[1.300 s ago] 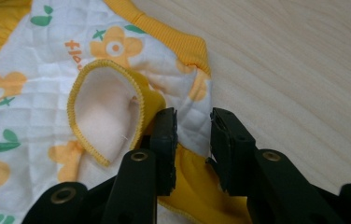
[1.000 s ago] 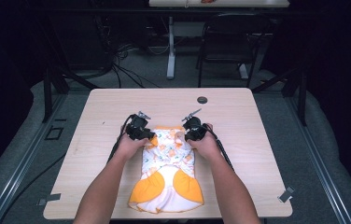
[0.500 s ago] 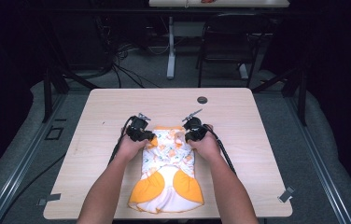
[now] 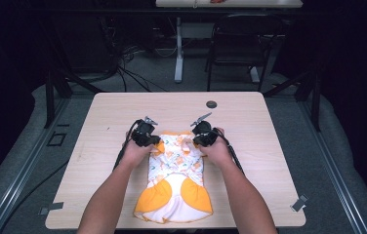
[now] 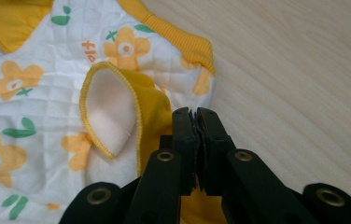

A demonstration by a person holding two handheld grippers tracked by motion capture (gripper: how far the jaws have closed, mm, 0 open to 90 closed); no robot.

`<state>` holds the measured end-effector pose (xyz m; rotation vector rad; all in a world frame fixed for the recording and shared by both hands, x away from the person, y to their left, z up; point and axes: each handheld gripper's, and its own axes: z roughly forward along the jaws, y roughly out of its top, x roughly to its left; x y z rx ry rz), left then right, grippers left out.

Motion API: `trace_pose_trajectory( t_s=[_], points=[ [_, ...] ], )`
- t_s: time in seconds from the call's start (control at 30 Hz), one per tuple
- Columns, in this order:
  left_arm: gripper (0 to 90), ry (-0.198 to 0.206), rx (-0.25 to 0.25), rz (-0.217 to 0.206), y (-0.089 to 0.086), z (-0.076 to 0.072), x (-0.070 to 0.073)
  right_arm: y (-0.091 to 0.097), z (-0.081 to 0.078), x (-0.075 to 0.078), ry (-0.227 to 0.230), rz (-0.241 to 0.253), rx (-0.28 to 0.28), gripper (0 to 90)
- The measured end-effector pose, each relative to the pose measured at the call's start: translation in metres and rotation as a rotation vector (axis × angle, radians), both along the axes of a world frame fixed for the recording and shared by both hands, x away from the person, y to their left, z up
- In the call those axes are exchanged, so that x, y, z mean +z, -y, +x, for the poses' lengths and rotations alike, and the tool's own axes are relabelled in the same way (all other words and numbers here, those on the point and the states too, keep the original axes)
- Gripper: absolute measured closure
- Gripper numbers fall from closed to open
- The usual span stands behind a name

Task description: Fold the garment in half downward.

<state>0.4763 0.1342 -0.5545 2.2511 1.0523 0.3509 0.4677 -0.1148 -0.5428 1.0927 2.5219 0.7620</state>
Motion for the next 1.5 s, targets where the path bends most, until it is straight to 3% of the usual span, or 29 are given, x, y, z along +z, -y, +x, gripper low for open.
trace_pose_trajectory(
  t_s=[0.33,0.67,0.9,1.2,1.5],
  points=[
    [85.9,0.060,-0.031,-0.020,-0.001,-0.009,0.029,0.007,-0.007,0.020,0.053,0.043,0.019,86.8],
    [86.2,0.089,-0.040,-0.035,-0.006,-0.014,0.044,0.013,-0.011,0.031,0.078,0.085,0.016,86.9],
    [86.4,0.106,-0.045,-0.042,-0.009,-0.016,0.052,0.010,-0.014,0.044,0.096,0.082,0.040,86.9],
    [86.6,0.147,-0.049,-0.065,-0.013,-0.021,0.074,0.006,-0.019,0.070,0.138,0.077,0.065,87.0],
    [86.6,0.179,-0.059,-0.067,-0.013,-0.026,0.089,0.007,-0.022,0.084,0.165,0.069,0.078,87.0]
  ],
)
